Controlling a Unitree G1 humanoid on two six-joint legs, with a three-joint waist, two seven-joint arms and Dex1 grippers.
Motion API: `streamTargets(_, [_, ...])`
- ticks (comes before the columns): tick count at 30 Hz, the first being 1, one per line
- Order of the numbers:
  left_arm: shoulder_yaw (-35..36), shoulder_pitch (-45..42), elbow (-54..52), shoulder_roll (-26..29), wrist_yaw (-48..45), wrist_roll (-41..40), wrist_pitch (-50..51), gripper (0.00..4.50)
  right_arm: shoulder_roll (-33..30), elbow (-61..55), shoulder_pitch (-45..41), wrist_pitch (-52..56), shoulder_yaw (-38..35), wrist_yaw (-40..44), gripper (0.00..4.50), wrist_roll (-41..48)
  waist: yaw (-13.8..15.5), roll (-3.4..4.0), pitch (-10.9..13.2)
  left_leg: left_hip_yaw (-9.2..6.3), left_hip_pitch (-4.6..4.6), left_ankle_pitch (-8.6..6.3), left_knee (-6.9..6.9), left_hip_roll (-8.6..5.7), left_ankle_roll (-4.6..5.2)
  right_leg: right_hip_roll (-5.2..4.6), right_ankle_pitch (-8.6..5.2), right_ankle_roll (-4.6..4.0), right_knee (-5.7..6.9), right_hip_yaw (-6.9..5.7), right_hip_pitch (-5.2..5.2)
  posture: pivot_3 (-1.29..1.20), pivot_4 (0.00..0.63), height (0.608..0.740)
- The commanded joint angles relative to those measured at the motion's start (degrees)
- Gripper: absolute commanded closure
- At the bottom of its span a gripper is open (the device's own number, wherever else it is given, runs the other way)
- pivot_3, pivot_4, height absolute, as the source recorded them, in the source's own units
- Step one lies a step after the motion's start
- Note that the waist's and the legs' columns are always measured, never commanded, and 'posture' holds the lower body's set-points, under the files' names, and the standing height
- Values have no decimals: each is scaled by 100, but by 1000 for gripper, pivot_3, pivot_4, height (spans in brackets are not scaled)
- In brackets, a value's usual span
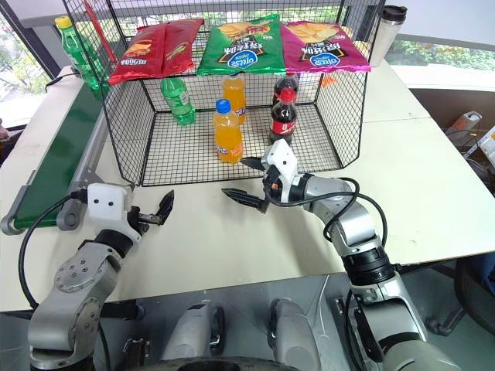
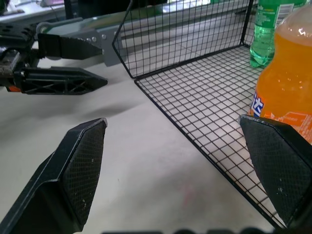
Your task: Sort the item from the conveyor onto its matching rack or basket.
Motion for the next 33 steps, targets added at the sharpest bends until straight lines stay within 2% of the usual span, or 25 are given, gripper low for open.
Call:
streamTargets(1, [47, -77, -268, 51, 21, 19, -81, 32, 84, -356, -193, 34, -210, -19, 0, 223, -1, 0, 0, 0, 0, 0, 0, 0, 0, 0, 0, 0, 0, 0, 0, 0, 150, 740])
streamTargets(11, [70, -153, -291, 24, 53, 2, -44, 32, 118, -338, -230, 86, -243, -31, 0, 226, -1, 0, 0, 0, 0, 0, 0, 0, 0, 0, 0, 0, 0, 0, 0, 0, 150, 740])
streamTargets(14, [201, -115, -580, 26, 110, -17, 20, 32, 86, -270, -239, 49, -221, -2, 0, 168, -4, 0, 0, 0, 0, 0, 0, 0, 0, 0, 0, 0, 0, 0, 0, 0, 150, 740])
streamTargets(24, [1670, -179, -1293, -143, 553, -340, 571, 32, 73, -193, -246, 17, -207, 80, 0, 107, -5, 0, 0, -1, 0, 0, 0, 0, 0, 1, 0, 0, 0, 0, 0, 0, 150, 740])
streamTargets(29, [2393, 144, -1033, -285, 695, -336, 459, 32, 93, -168, -258, 11, -196, 119, 0, 108, -8, 0, 0, -1, 0, 0, 0, 0, 0, 1, 0, 1, 0, 0, 0, 0, 150, 740])
streamTargets(33, [2696, 210, -673, -154, 679, -271, 307, 32, 115, -143, -268, -8, -164, 139, 0, 84, 3, 0, 0, -3, 1, 0, 0, 0, 0, 2, 0, -1, 0, -1, 1, 0, 150, 740])
